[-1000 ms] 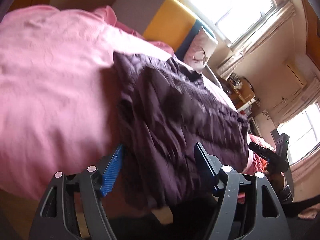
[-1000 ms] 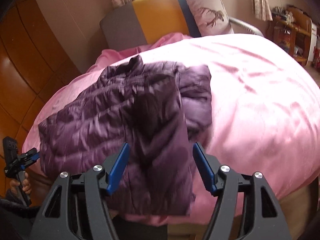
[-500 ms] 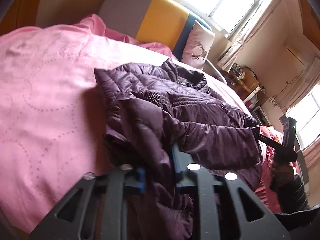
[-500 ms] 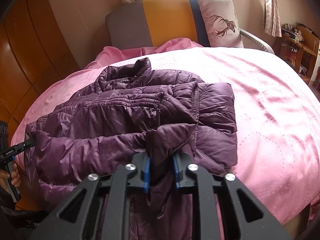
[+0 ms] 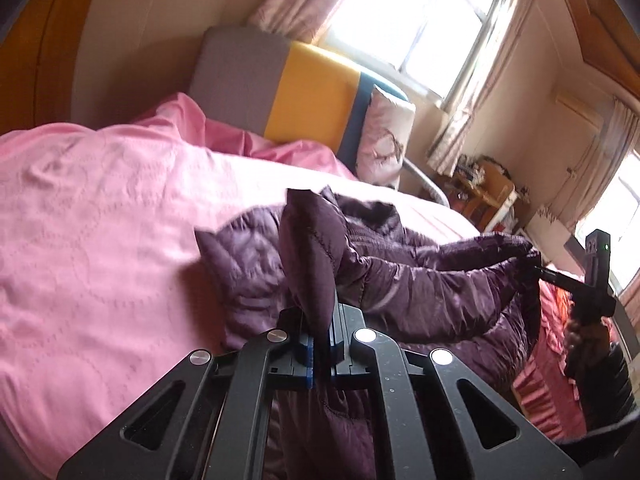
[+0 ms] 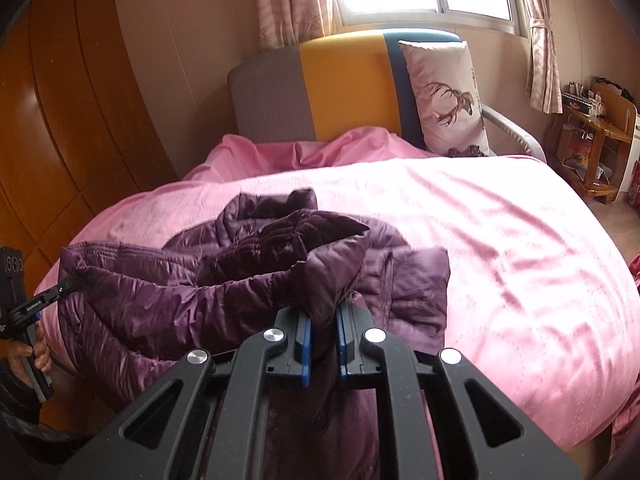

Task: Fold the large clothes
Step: 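Lift the hem with both grippers and fold it over toward the collar, then open both grippers and release the folded hem onto the jacket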

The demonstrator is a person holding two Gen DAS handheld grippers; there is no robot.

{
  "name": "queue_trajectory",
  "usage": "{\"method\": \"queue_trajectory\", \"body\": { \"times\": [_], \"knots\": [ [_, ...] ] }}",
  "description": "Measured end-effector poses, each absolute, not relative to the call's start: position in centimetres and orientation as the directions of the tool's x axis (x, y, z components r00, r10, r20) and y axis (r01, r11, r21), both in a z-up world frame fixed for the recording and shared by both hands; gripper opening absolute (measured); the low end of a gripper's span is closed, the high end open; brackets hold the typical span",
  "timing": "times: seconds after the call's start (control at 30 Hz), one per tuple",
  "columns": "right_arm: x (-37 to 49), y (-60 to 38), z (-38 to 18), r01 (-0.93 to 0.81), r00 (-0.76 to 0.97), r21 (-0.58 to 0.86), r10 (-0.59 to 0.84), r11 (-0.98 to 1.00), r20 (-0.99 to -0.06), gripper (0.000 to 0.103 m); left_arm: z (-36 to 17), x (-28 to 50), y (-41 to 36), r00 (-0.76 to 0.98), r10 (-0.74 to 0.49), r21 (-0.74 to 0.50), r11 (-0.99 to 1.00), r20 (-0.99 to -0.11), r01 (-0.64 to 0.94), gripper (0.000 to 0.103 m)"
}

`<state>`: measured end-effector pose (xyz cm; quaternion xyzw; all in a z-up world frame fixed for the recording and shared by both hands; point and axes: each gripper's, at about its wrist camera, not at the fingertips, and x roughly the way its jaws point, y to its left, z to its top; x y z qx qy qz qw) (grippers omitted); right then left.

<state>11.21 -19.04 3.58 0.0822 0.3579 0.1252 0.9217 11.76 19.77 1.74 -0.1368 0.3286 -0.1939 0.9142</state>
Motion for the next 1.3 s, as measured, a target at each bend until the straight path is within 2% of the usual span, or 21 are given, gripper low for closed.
{"method": "queue_trajectory", "body": {
  "times": [0.2,0.43,0.83,0.93,1.0,1.1,1.3],
  "knots": [
    [15.4,-19.4,5.0,-0.136,0.743,0.27,0.279,0.953,-0.608,0.009,3.4,15.7,20.1,0.742,-0.429,-0.38,0.89,-0.515,0.251,0.002],
    [21.2,-19.1,4.7,-0.072,0.752,0.243,0.213,0.967,-0.624,0.009,3.8,21.8,19.4,0.753,-0.4,-0.368,0.902,-0.523,0.224,0.002],
    [29.5,-19.7,-1.7,0.089,0.682,0.222,0.103,0.971,-0.724,0.009,-1.9,30.3,17.1,0.682,-0.299,-0.322,0.942,-0.667,0.099,0.002],
    [30.5,-19.9,-4.3,0.123,0.644,0.213,0.085,0.969,-0.761,0.011,-4.8,31.7,17.2,0.631,-0.281,-0.319,0.946,-0.723,0.056,0.002],
    [31.1,-20.1,-6.1,0.144,0.621,0.205,0.073,0.968,-0.781,0.017,-6.4,32.2,17.0,0.609,-0.273,-0.314,0.949,-0.745,0.042,0.002],
    [31.5,-20.5,-8.4,0.166,0.599,0.201,0.064,0.965,-0.798,0.024,-7.6,32.4,16.9,0.602,-0.264,-0.306,0.951,-0.754,0.034,0.002],
    [32.4,-21.1,-11.3,0.195,0.585,0.207,0.056,0.959,-0.809,0.027,-8.9,32.5,16.2,0.611,-0.223,-0.259,0.965,-0.76,0.031,0.003]
  ]
}}
